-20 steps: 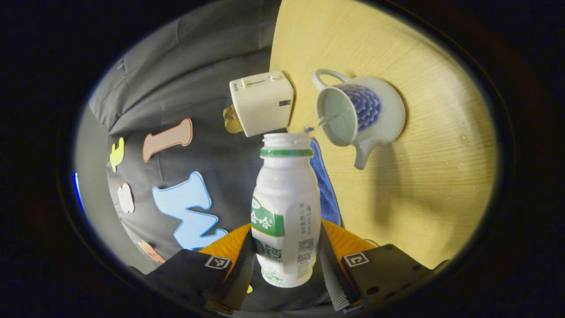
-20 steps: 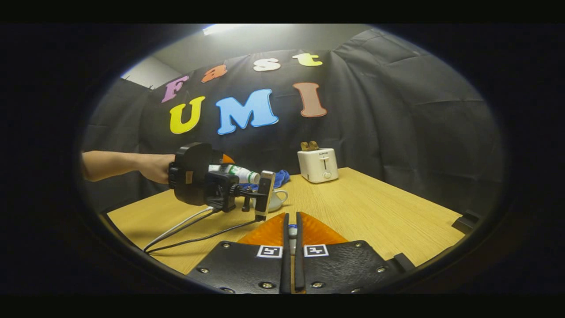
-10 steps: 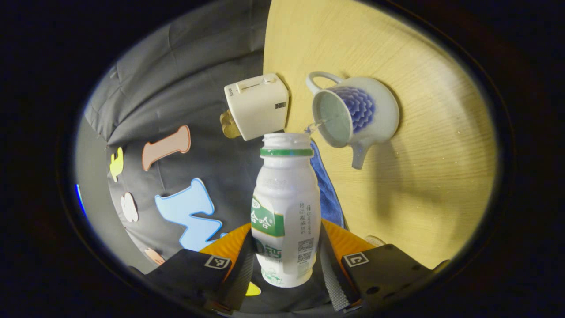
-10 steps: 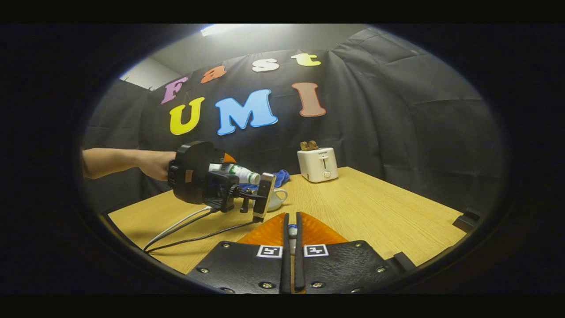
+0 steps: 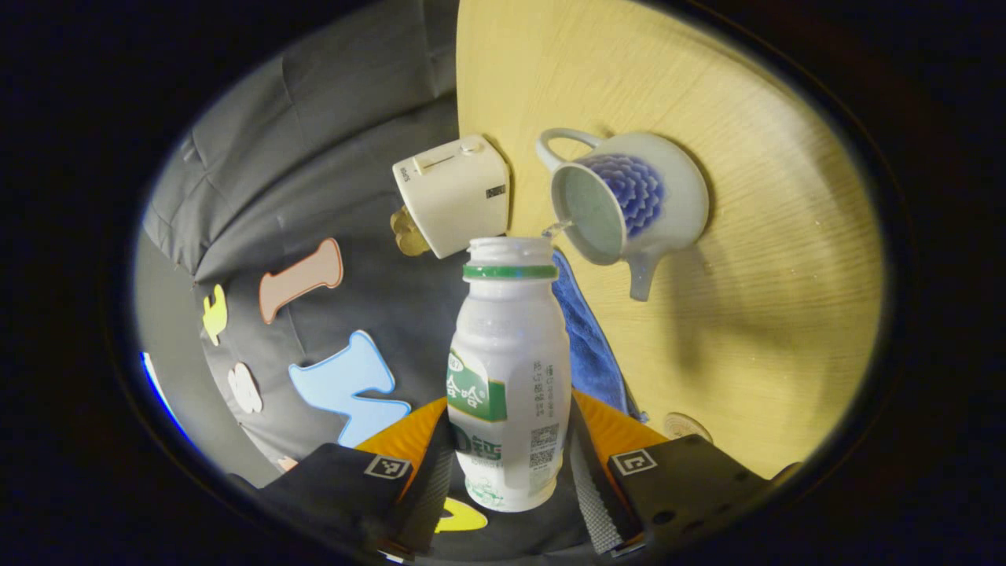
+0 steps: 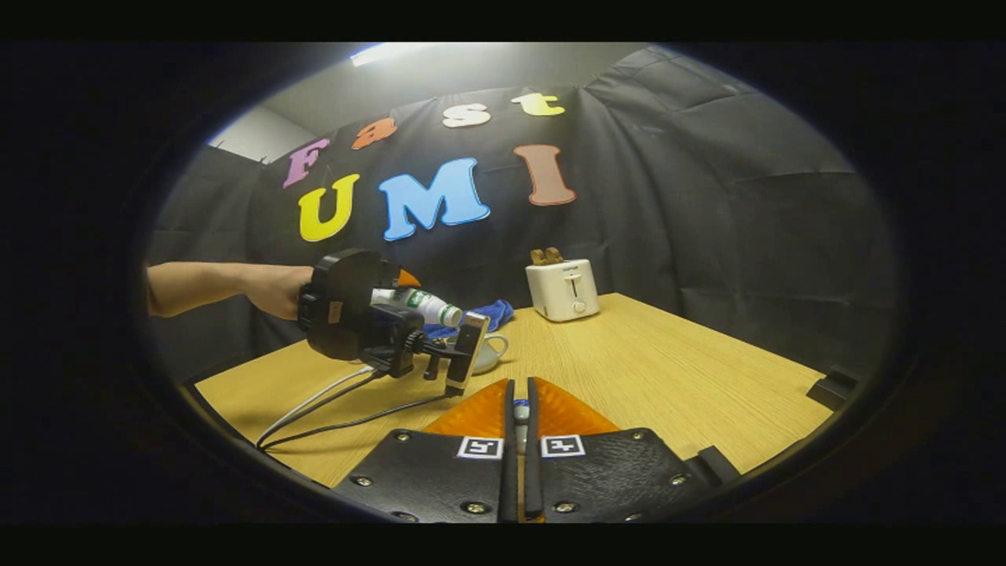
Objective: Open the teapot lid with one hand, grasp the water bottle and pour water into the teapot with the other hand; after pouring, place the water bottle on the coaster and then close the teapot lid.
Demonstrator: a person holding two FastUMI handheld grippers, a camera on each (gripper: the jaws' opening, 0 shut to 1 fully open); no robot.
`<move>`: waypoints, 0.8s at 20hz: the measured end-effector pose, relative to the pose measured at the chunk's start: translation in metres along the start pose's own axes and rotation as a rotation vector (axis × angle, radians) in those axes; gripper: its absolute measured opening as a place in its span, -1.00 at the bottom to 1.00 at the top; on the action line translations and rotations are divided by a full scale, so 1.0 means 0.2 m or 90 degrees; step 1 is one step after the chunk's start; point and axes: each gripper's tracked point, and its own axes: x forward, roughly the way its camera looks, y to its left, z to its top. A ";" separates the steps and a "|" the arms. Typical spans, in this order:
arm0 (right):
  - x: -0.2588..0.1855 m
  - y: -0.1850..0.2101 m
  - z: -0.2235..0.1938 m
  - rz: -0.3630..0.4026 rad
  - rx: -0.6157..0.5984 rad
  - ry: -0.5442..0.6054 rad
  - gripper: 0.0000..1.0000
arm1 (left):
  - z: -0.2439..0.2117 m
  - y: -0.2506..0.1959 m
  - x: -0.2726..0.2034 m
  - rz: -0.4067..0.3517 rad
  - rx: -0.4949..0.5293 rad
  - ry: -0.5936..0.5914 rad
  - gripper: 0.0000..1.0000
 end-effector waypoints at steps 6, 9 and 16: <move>0.00 -0.01 0.00 0.002 -0.004 0.003 -0.93 | 0.01 0.01 0.00 -0.002 0.017 -0.002 0.42; 0.01 -0.02 0.00 0.000 -0.001 0.004 -0.93 | 0.02 -0.01 0.02 -0.005 0.024 -0.001 0.42; 0.01 -0.04 -0.02 -0.003 0.004 0.013 -0.94 | 0.06 -0.02 0.03 -0.003 0.036 -0.011 0.56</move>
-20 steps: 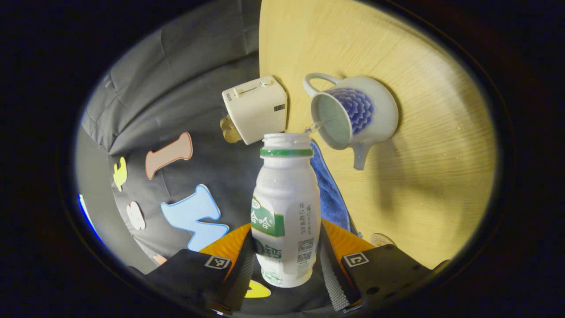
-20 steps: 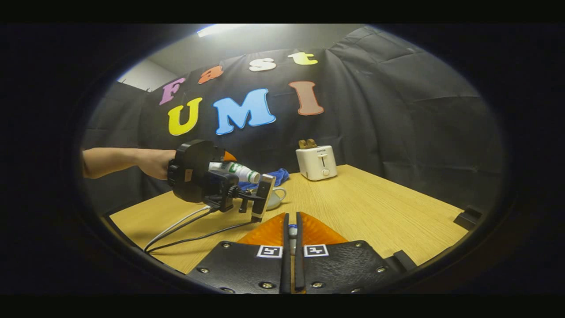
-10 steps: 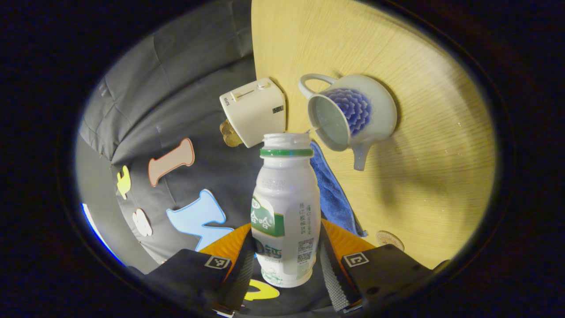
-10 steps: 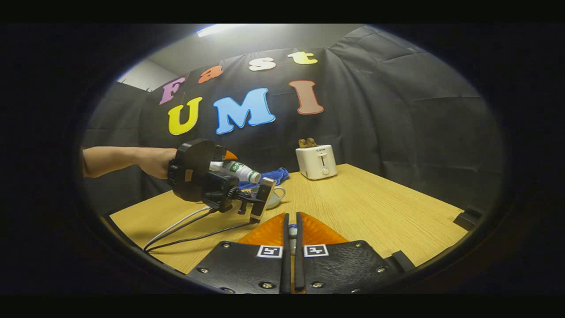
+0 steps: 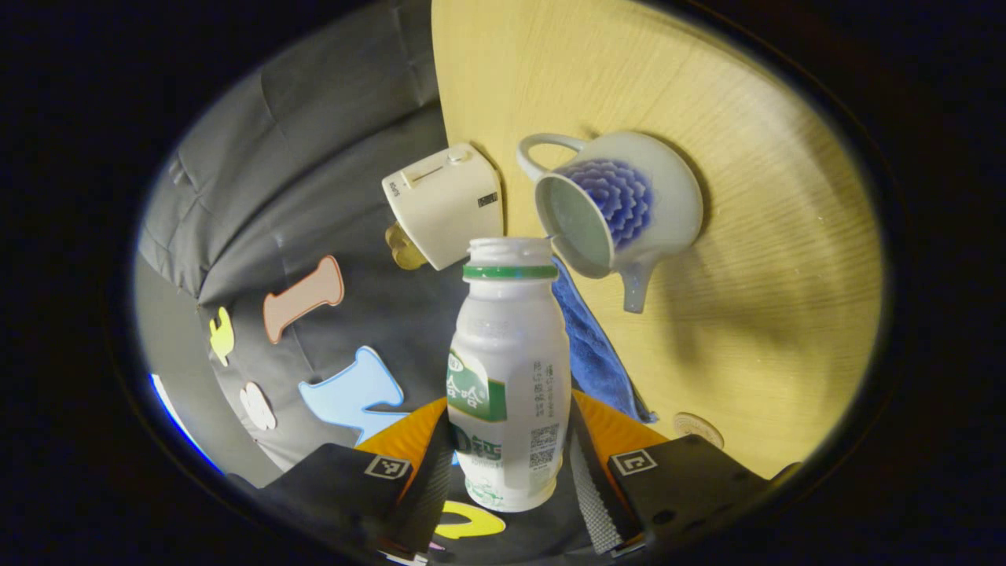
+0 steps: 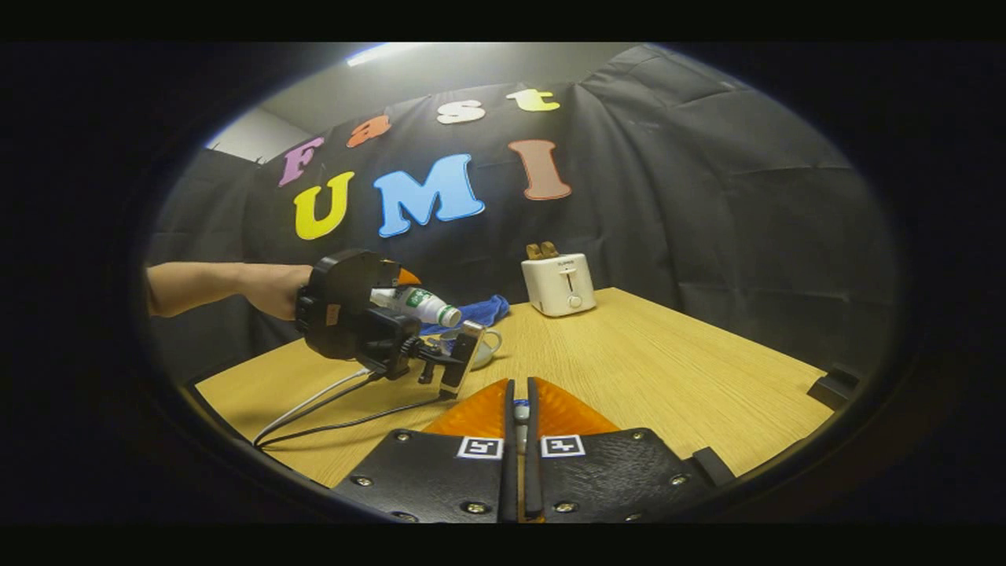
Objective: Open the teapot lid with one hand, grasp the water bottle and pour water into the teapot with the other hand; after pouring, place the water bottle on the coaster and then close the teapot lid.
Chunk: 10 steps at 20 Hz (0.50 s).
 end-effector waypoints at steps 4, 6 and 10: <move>0.01 0.00 0.00 0.001 -0.001 0.001 -0.93 | 0.00 0.01 0.00 0.002 -0.009 -0.007 0.56; 0.01 0.01 0.01 0.003 0.000 0.001 -0.93 | 0.00 -0.01 0.01 -0.003 -0.027 -0.011 0.55; 0.02 0.03 0.00 0.004 -0.001 0.009 -0.93 | 0.00 -0.03 0.01 0.005 -0.088 -0.032 0.55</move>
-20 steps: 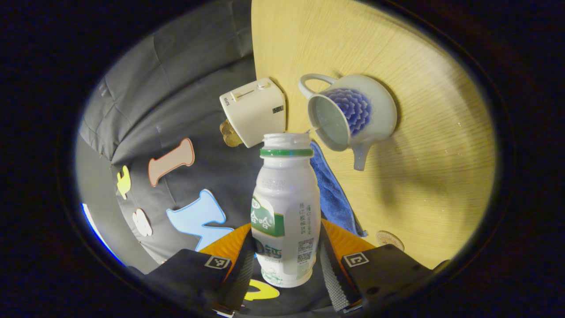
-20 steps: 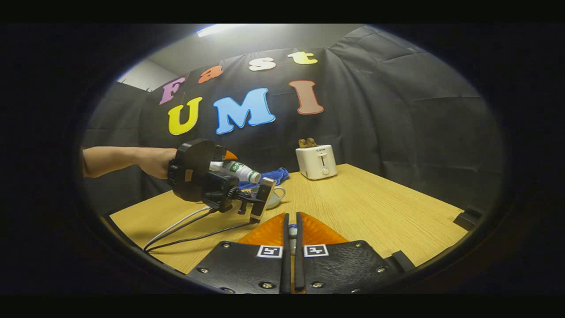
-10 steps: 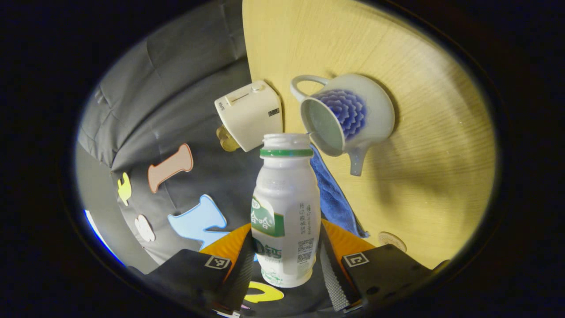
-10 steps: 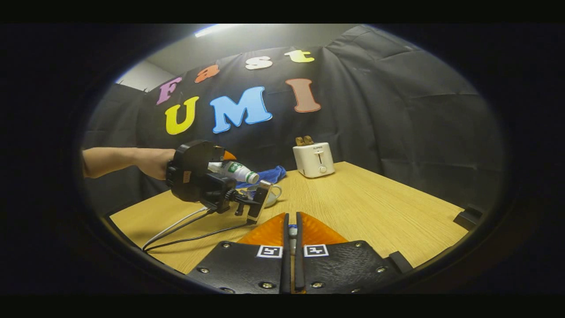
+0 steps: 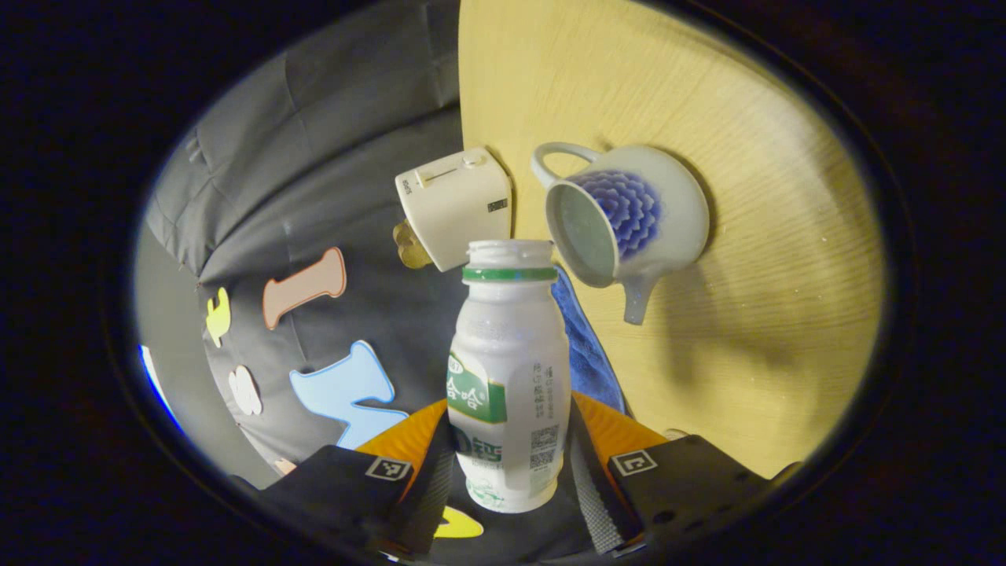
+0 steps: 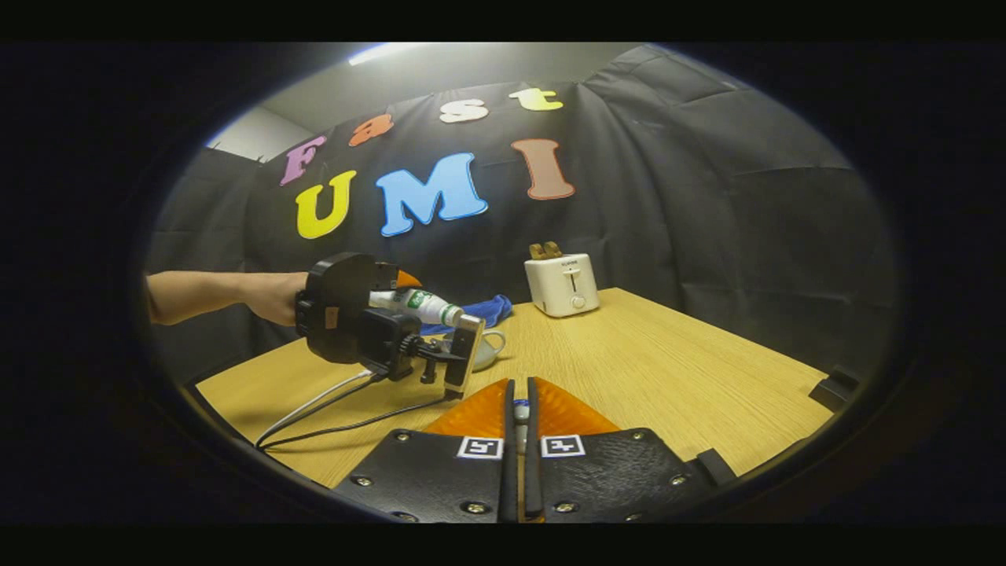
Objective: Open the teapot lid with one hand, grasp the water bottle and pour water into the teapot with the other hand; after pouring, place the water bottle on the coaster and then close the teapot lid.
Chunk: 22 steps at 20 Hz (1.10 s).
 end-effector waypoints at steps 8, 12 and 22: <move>0.01 0.05 0.00 0.010 -0.016 0.015 -0.94 | -0.07 -0.08 0.00 0.004 -0.117 -0.001 0.55; 0.03 0.10 0.03 0.016 -0.034 0.017 -0.94 | -0.16 -0.11 -0.01 0.009 -0.175 0.016 0.69; 0.24 0.21 0.18 0.026 -0.112 0.007 -0.94 | -0.42 -0.20 -0.11 0.032 -0.472 0.027 0.69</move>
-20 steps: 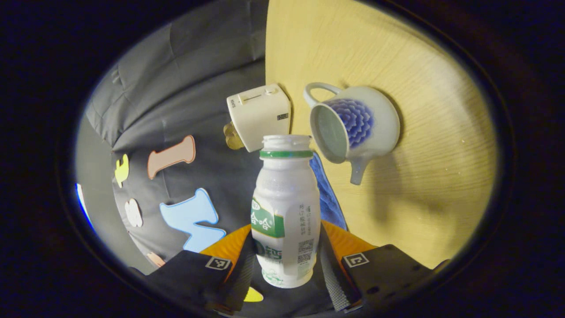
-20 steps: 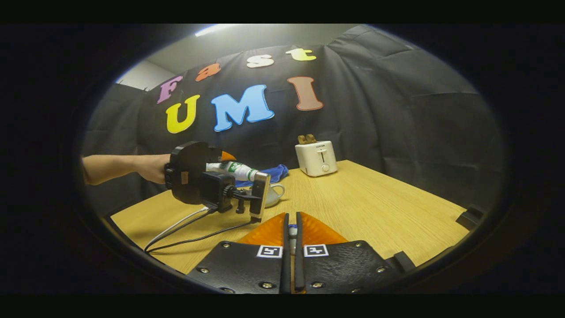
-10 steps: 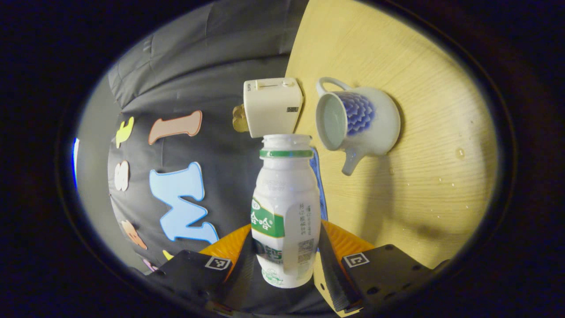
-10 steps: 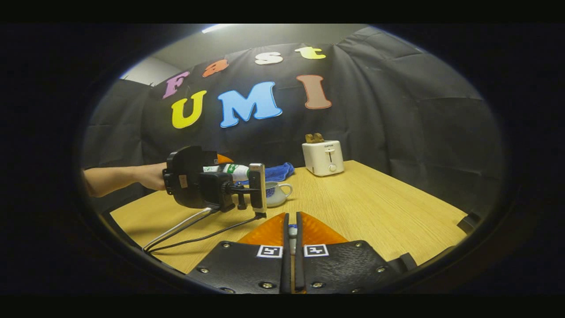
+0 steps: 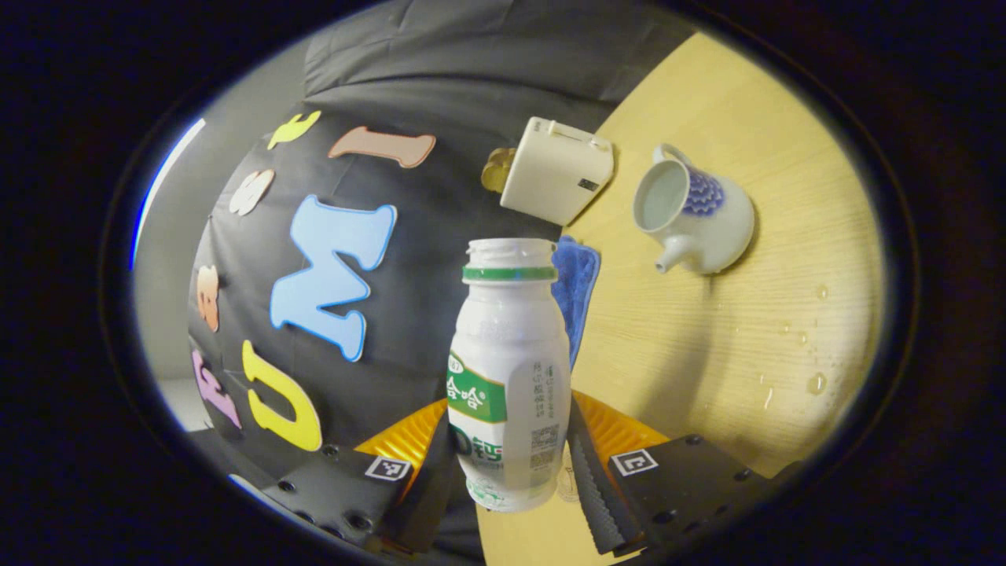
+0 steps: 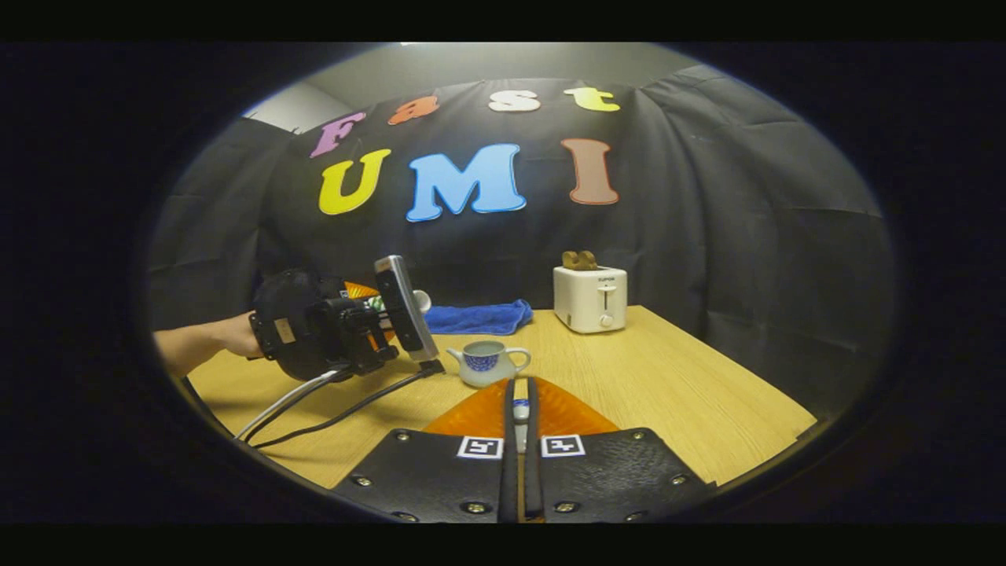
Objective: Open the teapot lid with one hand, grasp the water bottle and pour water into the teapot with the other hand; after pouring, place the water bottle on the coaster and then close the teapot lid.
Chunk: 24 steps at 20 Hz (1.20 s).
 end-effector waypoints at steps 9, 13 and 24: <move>0.38 0.14 0.15 0.023 -0.014 -0.030 -0.93 | -0.19 0.09 -0.04 0.024 -0.198 0.007 0.69; 0.54 0.20 0.18 0.048 -0.016 -0.028 -0.93 | -0.27 0.11 -0.05 0.025 -0.297 0.013 0.70; 0.89 0.23 0.14 0.028 -0.019 -0.011 -0.93 | -0.38 0.25 -0.10 -0.013 -0.595 -0.043 0.41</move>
